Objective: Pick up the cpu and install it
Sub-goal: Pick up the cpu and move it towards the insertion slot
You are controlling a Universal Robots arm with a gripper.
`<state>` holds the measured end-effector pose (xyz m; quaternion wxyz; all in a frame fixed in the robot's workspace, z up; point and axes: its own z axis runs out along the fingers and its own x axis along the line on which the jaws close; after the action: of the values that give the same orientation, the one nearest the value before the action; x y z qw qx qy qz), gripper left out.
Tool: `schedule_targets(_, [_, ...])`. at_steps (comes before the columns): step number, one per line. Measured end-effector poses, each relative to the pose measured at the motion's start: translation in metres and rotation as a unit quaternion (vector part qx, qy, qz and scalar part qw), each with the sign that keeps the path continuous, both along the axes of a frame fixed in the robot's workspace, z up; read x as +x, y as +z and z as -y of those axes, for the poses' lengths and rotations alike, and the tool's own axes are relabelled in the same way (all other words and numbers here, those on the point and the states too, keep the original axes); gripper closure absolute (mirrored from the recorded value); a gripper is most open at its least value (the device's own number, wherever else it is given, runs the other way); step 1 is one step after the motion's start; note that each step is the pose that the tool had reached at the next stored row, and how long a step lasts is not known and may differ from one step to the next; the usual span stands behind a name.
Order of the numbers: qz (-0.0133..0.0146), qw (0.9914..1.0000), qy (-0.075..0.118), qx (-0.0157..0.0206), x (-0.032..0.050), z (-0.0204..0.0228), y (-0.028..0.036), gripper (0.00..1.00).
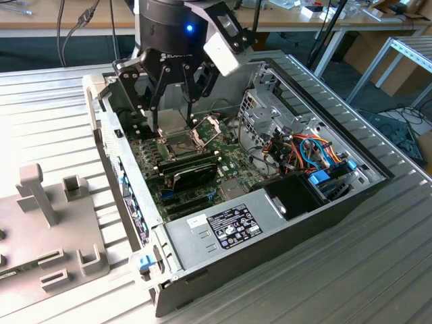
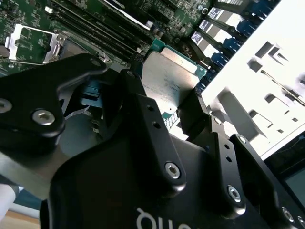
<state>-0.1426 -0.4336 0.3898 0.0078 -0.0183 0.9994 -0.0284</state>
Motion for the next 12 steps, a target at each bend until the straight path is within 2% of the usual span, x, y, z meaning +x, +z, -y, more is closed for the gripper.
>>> schedule_targets(6, [0.0000,1.00000,0.000,0.0000,0.0251,-0.0028,-0.0006,0.45])
schedule_targets(12, [0.0000,1.00000,0.000,0.0000,0.0339,-0.0030,-0.0006,0.45])
